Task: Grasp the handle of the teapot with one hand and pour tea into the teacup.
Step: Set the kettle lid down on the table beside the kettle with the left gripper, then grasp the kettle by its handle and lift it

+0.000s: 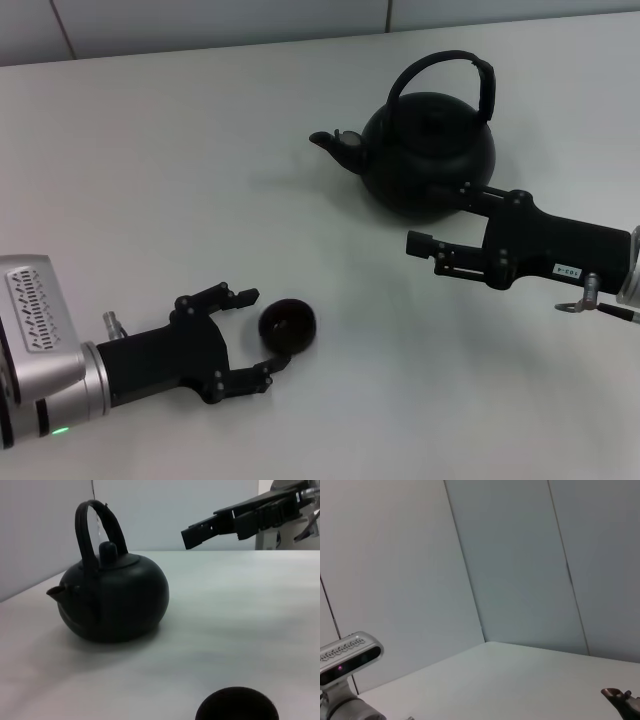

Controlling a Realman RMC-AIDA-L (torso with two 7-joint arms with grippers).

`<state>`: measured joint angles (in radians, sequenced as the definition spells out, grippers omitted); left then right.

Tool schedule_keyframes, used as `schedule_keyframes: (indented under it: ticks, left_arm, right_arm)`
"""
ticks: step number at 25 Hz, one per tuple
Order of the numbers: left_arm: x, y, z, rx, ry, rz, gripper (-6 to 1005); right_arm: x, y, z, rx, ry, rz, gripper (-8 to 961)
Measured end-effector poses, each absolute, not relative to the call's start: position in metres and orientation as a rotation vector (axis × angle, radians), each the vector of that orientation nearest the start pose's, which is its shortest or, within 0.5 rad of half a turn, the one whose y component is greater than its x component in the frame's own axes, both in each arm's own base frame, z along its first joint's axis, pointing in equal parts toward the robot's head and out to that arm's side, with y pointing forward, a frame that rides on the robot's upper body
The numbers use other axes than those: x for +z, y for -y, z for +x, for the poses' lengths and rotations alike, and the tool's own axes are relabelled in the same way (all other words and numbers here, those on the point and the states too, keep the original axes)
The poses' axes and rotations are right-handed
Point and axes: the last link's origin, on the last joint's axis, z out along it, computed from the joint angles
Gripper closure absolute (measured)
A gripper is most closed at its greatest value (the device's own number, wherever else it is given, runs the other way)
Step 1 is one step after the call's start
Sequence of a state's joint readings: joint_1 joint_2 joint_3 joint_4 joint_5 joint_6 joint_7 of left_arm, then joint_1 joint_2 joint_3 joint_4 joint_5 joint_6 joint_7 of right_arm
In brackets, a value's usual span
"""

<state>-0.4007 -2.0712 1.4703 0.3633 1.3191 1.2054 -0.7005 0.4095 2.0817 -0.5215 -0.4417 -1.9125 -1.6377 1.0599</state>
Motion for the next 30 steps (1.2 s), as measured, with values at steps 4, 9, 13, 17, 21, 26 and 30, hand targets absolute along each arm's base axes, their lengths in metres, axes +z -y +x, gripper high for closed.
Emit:
schedule_keyframes:
  ticks: [4, 9, 13, 17, 21, 26, 30]
  left_arm:
    - [-0.093, -0.273, -0.286, -0.563, 0.148, -2.763, 159]
    - [-0.091, -0.273, -0.285, -0.571, 0.135, -2.767, 158]
    - [-0.091, -0.273, -0.283, -0.570, 0.128, -2.786, 158]
    - [-0.091, -0.273, -0.281, -0.571, 0.125, -2.799, 158]
    - [-0.087, -0.271, -0.279, -0.598, 0.110, -2.799, 159]
    - [-0.074, -0.269, -0.272, -0.658, 0.077, -2.777, 159]
    - [-0.059, -0.267, -0.267, -0.713, 0.077, -2.794, 158]
  right_arm:
    - [-0.011, -0.280, 0.297, 0.958, -0.587, -2.526, 201]
    - [-0.011, -0.280, 0.297, 0.959, -0.588, -2.524, 202]
    - [-0.011, -0.280, 0.297, 0.960, -0.589, -2.521, 202]
    - [-0.010, -0.280, 0.297, 0.960, -0.588, -2.520, 202]
    - [-0.010, -0.281, 0.297, 0.961, -0.588, -2.520, 202]
    - [-0.010, -0.281, 0.297, 0.962, -0.589, -2.516, 201]
    - [-0.009, -0.281, 0.298, 0.961, -0.590, -2.513, 201]
